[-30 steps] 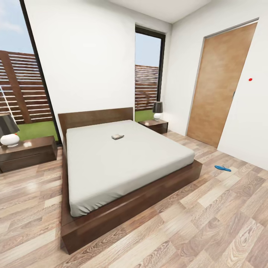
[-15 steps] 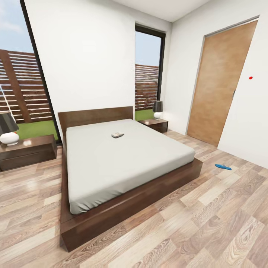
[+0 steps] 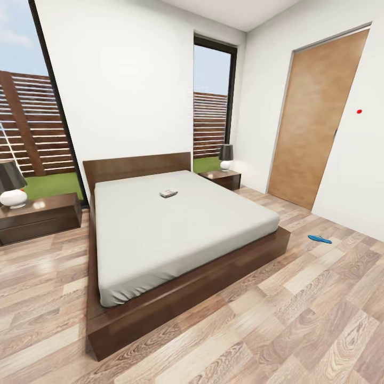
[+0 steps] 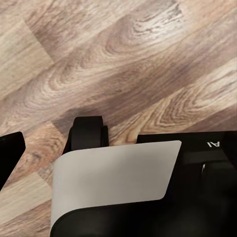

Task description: In the bedroom, move the book from the bed onto either nightstand, and place the two sandals side by side next to the bed.

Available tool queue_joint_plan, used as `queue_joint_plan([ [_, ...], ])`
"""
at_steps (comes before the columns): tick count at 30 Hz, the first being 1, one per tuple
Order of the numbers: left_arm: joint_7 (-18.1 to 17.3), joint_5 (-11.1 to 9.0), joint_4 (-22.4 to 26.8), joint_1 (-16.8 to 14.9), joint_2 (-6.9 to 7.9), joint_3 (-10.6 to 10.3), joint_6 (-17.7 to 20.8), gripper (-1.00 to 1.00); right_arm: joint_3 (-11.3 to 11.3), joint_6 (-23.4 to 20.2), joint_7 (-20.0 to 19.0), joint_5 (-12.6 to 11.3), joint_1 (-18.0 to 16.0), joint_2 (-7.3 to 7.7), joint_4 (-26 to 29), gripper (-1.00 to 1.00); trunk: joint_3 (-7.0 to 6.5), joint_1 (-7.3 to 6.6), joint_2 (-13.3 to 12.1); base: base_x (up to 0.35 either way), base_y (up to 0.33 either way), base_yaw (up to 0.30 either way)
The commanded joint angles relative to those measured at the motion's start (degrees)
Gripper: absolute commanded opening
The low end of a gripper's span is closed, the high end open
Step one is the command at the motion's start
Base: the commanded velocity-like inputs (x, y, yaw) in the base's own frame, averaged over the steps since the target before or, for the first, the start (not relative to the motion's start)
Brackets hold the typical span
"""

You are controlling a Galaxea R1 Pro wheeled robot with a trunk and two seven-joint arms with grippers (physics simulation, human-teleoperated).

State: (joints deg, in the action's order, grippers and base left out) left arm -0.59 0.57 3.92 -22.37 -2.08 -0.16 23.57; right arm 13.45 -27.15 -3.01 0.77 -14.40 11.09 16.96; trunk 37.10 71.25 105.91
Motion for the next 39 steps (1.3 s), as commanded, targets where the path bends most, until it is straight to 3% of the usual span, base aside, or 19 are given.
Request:
queue_joint_plan([
  [1,-0.1,0.1,0.1,0.0,0.01,0.0,0.3,1.0,0.3,-0.3,-0.2,0.1,0.0,-0.03,0.1,1.0,0.06,-0.01,0.0,0.0,0.0,0.0],
  [18,-0.2,0.0,0.1,0.0,0.01,-0.1,0.3,1.0,0.3,-0.4,-0.2,0.1,0.0,0.14,0.1,1.0,0.18,-0.01,0.0,0.0,0.0,0.0],
  [39,-0.1,0.1,0.2,0.0,-0.13,-0.1,-0.7,1.0,0.3,-0.4,-0.2,0.2,0.0,0.14,0.0,1.0,1.83,-0.01,0.0,0.0,0.0,0.0],
])
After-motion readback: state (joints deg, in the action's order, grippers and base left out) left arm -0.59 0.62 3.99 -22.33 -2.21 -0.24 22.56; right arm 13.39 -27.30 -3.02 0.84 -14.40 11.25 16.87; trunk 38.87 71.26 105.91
